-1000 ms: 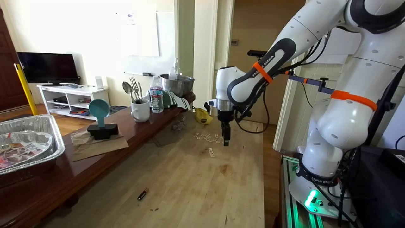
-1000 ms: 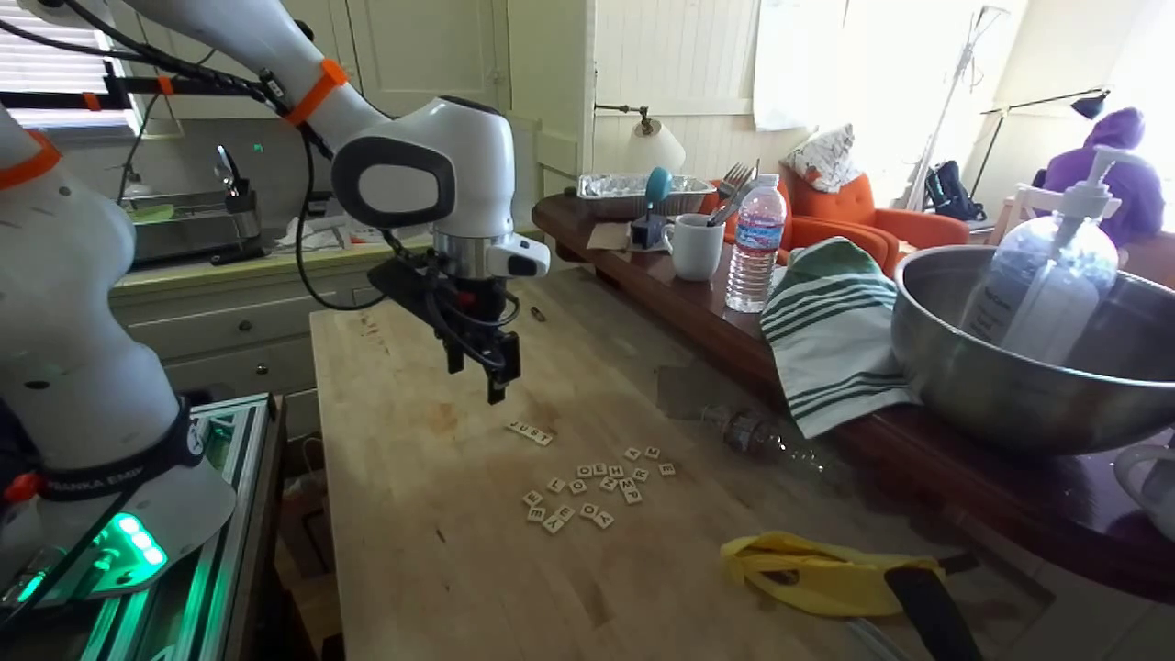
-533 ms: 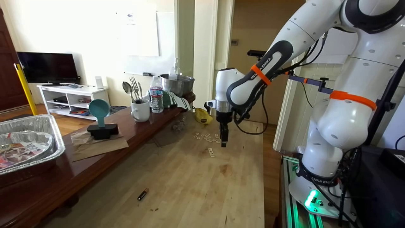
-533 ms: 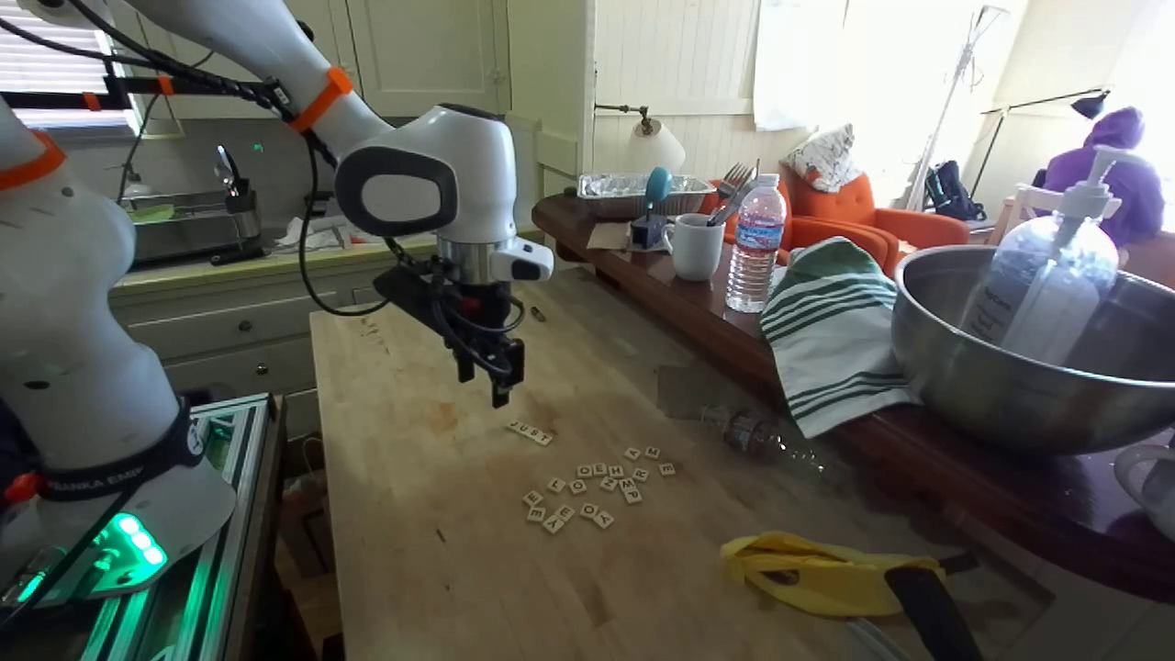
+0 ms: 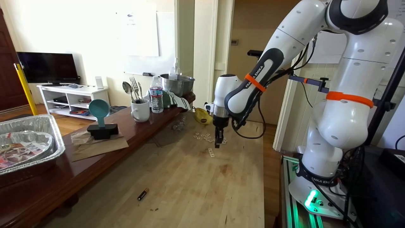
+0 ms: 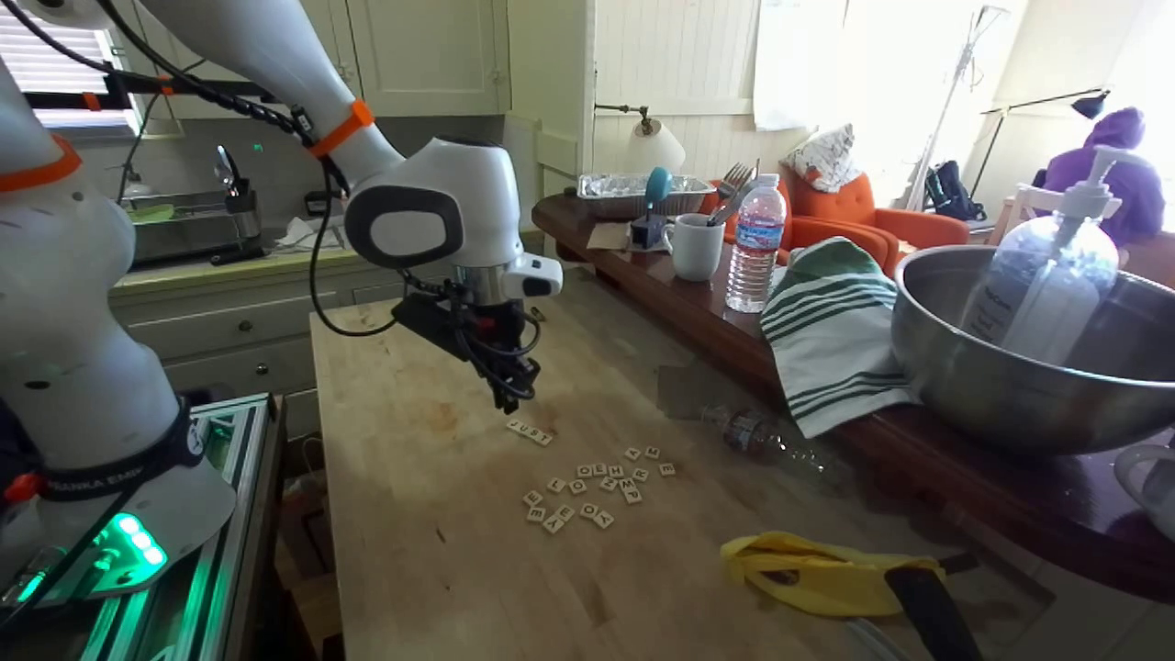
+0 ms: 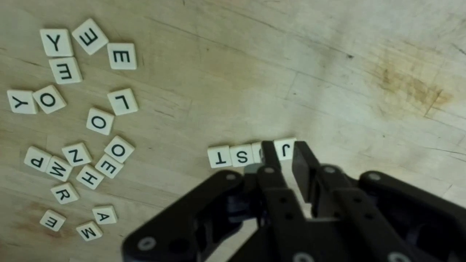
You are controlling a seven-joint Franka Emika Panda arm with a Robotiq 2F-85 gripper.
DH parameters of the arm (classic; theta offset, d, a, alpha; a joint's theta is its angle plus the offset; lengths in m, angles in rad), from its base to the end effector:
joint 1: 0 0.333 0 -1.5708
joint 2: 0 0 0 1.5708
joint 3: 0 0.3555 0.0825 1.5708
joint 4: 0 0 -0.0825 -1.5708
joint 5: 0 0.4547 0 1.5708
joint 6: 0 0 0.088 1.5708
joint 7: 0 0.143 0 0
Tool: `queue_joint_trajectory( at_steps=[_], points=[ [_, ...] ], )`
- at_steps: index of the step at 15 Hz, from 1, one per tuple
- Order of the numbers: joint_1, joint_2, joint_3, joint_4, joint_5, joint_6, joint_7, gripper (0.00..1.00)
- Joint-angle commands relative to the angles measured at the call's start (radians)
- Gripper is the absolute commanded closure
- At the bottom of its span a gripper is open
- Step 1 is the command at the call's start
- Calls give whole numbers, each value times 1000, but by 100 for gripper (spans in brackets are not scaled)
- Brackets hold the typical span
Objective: Align the blocks on the table
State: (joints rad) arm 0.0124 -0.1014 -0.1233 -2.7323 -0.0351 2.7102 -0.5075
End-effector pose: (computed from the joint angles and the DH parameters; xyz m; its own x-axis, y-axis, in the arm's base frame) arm 0.4368 -0.0460 0.2028 0.9072 0.4155 0.0664 0.4134 -0.9095 0.0423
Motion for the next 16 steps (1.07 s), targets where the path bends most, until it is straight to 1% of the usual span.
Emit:
queue_joint_trajectory(
  at_steps=[1,2,4,5,10,11,16],
  points=[
    [11,53,11,-16,61,127,-73,100],
    [13,65,15,-16,80,150,-93,100],
    [15,86,31,-3,114,141,-113,100],
    [-6,54,32,-8,70,116,-76,99],
    [-4,75,43,-4,88,118,-83,100],
    [0,87,44,-2,115,139,-105,100],
    [6,111,54,7,177,159,-143,100]
  ],
)
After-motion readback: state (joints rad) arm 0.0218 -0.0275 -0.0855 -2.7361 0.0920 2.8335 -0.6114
